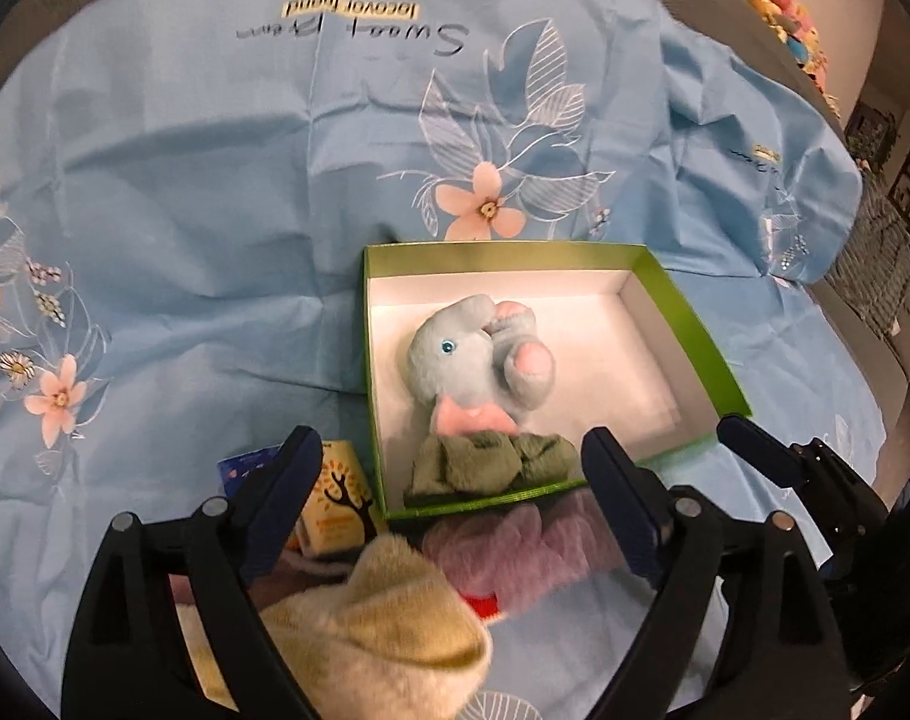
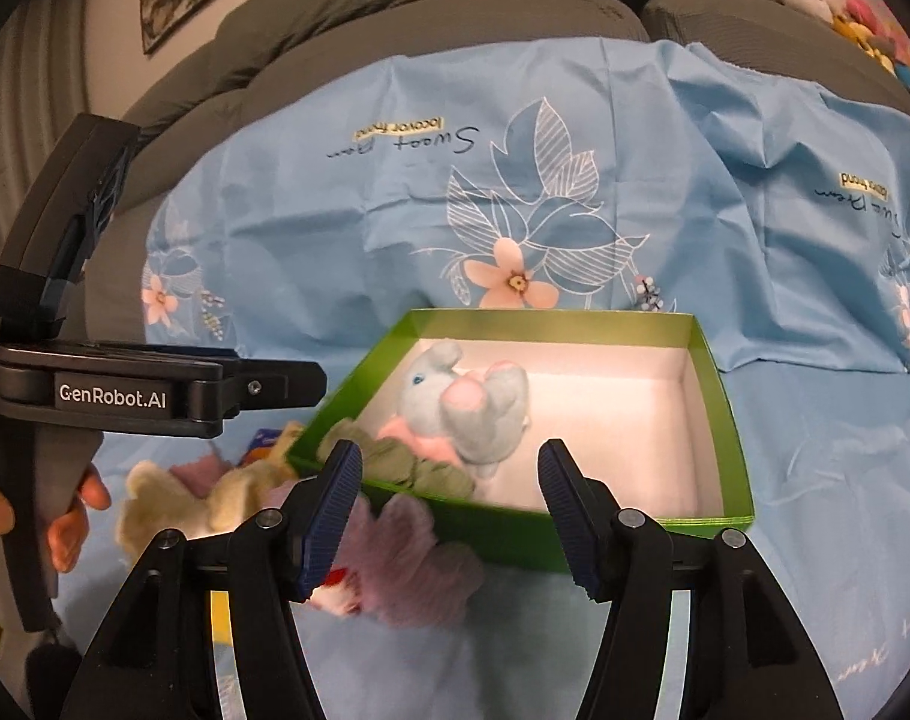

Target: Organize soft objects

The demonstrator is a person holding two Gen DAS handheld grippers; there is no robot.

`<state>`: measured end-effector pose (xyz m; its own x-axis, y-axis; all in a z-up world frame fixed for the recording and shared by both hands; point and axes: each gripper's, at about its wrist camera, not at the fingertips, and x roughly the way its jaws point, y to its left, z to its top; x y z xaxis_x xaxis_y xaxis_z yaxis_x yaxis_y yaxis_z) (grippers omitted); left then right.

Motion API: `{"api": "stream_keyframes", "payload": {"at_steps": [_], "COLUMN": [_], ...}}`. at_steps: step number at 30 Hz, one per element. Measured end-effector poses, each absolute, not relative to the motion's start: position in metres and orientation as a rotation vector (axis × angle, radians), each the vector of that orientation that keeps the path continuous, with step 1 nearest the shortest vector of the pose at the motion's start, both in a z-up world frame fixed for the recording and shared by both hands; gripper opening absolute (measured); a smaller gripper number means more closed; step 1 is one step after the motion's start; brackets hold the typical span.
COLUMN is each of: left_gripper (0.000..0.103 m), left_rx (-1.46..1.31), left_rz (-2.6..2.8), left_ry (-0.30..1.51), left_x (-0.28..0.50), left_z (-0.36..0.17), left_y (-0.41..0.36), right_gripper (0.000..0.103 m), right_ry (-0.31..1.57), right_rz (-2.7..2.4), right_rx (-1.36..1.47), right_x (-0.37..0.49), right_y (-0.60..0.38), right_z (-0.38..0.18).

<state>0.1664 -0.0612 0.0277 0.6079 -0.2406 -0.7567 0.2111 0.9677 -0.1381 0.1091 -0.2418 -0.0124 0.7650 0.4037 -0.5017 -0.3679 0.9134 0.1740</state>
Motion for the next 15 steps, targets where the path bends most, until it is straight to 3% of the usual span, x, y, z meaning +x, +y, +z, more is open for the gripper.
{"api": "stream_keyframes", "payload": {"at_steps": [1, 3, 8, 15], "left_gripper": [0.090, 0.103, 0.102, 0.102], "left_rx": [-0.031, -0.019, 0.008, 0.022], "left_rz": [-0.264, -0.263, -0.254, -0.245], "left_ry": [0.871, 0.858, 0.799, 0.758], "left_x": [0.160, 0.150, 0.123, 0.090], "left_z": [0.030, 0.034, 0.046, 0.055], "left_y": [-0.062, -0.063, -0.063, -0.061], "right_gripper": [0.062, 0.062, 0.072, 0.076], "right_ry": [0.558, 0.557, 0.550, 0.540], "right_rz": [0.424, 0.428, 0.419, 0.425], "right_rx": [0.067, 0.059, 0.043, 0.052], "right_x": [0.105, 0.095, 0.073, 0.047], "right_y": [-0.241, -0.239, -0.234, -0.231], "right_z": [-0.011, -0.010, -0.006, 0.000]}}
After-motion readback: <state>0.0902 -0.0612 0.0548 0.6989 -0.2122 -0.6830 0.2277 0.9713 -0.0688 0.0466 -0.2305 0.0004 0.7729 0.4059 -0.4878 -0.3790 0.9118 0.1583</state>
